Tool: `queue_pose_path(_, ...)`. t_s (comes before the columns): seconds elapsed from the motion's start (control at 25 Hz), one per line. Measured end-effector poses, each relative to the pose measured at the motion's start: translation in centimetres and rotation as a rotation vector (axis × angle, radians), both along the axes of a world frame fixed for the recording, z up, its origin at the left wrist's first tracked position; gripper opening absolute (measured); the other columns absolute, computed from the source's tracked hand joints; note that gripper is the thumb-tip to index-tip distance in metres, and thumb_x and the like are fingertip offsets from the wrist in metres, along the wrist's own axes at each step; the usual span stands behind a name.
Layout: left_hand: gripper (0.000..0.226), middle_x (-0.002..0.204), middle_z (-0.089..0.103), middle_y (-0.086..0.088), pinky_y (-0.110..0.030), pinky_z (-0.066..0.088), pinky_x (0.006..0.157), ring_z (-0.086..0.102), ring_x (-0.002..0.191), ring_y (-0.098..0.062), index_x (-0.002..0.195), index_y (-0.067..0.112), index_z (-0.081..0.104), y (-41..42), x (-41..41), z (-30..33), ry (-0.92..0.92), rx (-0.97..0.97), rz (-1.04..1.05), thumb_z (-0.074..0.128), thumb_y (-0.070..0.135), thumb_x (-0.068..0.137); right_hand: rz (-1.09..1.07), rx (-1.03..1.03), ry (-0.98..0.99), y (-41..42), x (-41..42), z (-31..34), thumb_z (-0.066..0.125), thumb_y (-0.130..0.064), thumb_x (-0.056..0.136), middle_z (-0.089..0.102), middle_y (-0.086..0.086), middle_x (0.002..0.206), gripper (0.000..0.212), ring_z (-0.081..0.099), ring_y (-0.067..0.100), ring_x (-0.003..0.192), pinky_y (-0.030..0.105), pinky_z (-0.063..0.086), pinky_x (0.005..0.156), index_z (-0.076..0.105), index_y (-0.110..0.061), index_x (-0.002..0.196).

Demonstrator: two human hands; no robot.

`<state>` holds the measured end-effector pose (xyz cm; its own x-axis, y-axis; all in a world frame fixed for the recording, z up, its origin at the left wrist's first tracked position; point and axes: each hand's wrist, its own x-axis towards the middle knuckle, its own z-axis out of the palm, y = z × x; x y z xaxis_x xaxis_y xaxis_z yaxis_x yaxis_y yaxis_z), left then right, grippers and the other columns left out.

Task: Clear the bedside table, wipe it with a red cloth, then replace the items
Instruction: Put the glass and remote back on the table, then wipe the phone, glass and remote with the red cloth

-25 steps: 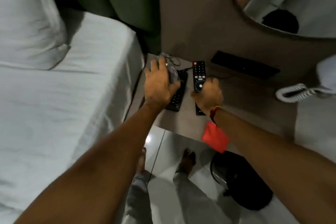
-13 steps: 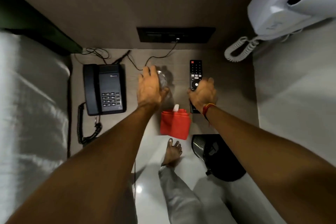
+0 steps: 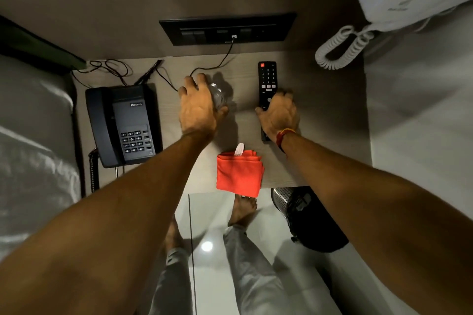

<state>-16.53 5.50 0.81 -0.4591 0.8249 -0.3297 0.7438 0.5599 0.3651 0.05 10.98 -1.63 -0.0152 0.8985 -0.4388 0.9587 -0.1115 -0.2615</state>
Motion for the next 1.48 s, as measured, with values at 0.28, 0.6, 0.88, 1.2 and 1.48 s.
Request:
queue_pose_path(0.28, 0.108, 0.154, 0.033, -0.015, -0.051, 0.048, 0.109, 0.040, 0.141, -0.035, 0.158, 0.018, 0.021, -1.6, -1.0, 0.0, -0.088, -0.029, 0.050, 0.076, 0.064, 0.077, 0.147, 0.095, -0.128, -2.3, 0.4, 0.6, 0.067, -0.049, 0.092, 0.044, 0.017, 0.145, 0.069, 0.047, 0.036, 0.131, 0.048, 0.049, 0.104, 0.046, -0.008, 0.143)
queue_pose_path(0.6, 0.100, 0.165, 0.031, -0.013, -0.048, 0.025, 0.127, 0.034, 0.151, -0.033, 0.161, 0.012, 0.017, -11.7, -3.0, 0.5, 0.067, -0.113, -0.188, 0.065, 0.060, 0.088, 0.806, 0.047, -0.083, -15.3, 0.1, 1.0, 0.073, -0.054, 0.078, 0.060, 0.017, 0.129, 0.079, 0.059, 0.037, 0.115, 0.049, 0.051, 0.096, 0.053, -0.006, 0.138)
queue_pose_path(0.88, 0.085, 0.173, 0.010, -0.013, -0.059, 0.016, 0.129, 0.011, 0.161, -0.032, 0.164, 0.011, 0.011, -22.2, -9.0, 0.0, 0.200, -0.186, -0.312, 0.050, 0.052, 0.100, 0.941, 0.026, -0.344, -17.4, -1.2, 0.7, 0.055, -0.015, 0.092, 0.042, 0.026, 0.150, 0.068, 0.045, 0.046, 0.133, 0.054, 0.042, 0.108, 0.031, 0.002, 0.154)
queue_pose_path(1.2, 0.082, 0.173, 0.013, -0.016, -0.057, 0.016, 0.129, 0.012, 0.161, -0.032, 0.164, 0.006, 0.012, -27.1, -17.1, 0.5, 0.165, -0.179, -0.184, 0.044, 0.050, 0.103, 0.358, -0.050, 0.341, -15.7, -10.6, 5.3, 0.056, -0.027, 0.098, 0.070, 0.014, 0.117, 0.027, 0.067, 0.033, 0.104, 0.040, 0.053, 0.088, 0.061, -0.010, 0.118)
queue_pose_path(1.48, 0.082, 0.172, 0.012, -0.017, -0.053, 0.015, 0.130, 0.011, 0.161, -0.033, 0.163, 0.003, 0.008, -28.2, -19.4, -1.7, 0.085, -0.228, -0.231, 0.041, 0.050, 0.104, 0.582, 0.294, 0.448, -12.6, -27.8, 7.0, 0.053, -0.015, 0.099, 0.053, 0.012, 0.151, 0.062, 0.061, 0.025, 0.127, 0.037, 0.053, 0.103, 0.031, -0.012, 0.158)
